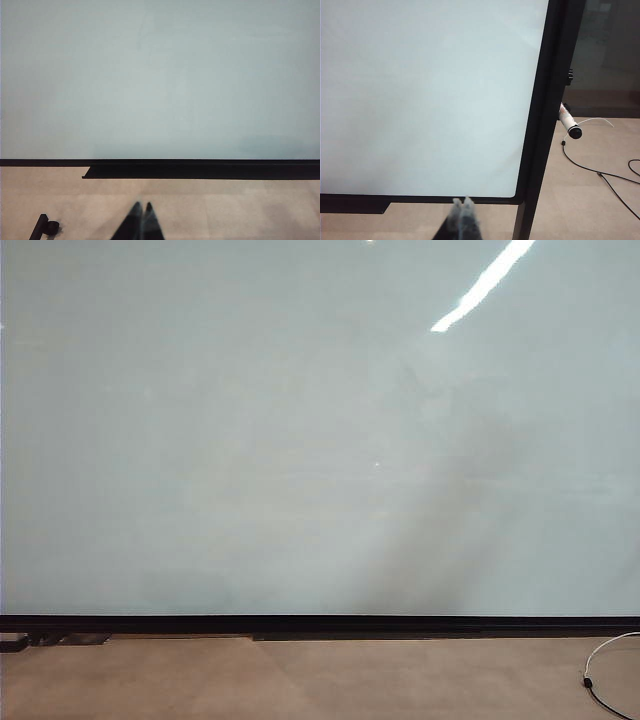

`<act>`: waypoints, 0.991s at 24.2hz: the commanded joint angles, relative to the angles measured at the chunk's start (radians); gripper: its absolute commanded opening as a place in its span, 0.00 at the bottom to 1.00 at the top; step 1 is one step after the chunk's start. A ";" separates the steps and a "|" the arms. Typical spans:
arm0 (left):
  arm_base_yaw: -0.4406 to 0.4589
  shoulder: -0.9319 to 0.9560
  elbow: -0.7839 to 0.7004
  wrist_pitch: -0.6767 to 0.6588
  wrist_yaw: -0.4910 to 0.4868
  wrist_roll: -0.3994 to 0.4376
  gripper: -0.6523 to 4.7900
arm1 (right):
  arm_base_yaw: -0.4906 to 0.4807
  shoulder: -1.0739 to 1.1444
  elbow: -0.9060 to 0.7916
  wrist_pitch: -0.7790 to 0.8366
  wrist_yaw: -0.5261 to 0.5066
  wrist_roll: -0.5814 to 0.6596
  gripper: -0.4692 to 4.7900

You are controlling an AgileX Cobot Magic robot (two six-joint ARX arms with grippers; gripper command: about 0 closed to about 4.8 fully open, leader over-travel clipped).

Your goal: Pick up the pen on the shelf to the right of the whiteboard and draw a triangle.

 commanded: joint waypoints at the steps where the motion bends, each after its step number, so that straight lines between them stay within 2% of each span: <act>1: 0.000 0.000 0.003 0.012 -0.003 0.000 0.11 | 0.001 0.000 -0.007 0.013 0.005 0.004 0.08; 12: 0.000 0.000 0.003 0.012 -0.003 0.000 0.11 | 0.002 0.000 -0.007 0.023 -0.015 0.013 0.08; 15: 0.000 0.000 0.003 0.012 -0.003 0.000 0.11 | 0.002 0.000 -0.007 0.176 -0.146 0.011 0.09; 18: 0.000 0.000 0.003 0.012 -0.003 0.000 0.11 | 0.002 0.001 0.003 0.267 -0.128 0.011 0.10; 19: 0.000 0.000 0.003 0.012 -0.003 0.000 0.11 | 0.001 0.012 0.024 0.255 -0.059 0.013 0.19; 21: 0.000 0.000 0.003 0.012 -0.003 0.000 0.11 | 0.000 0.059 0.048 0.258 -0.017 0.019 0.34; 24: 0.000 0.000 0.003 0.012 -0.003 0.000 0.11 | 0.000 0.133 0.080 0.294 -0.028 0.019 0.45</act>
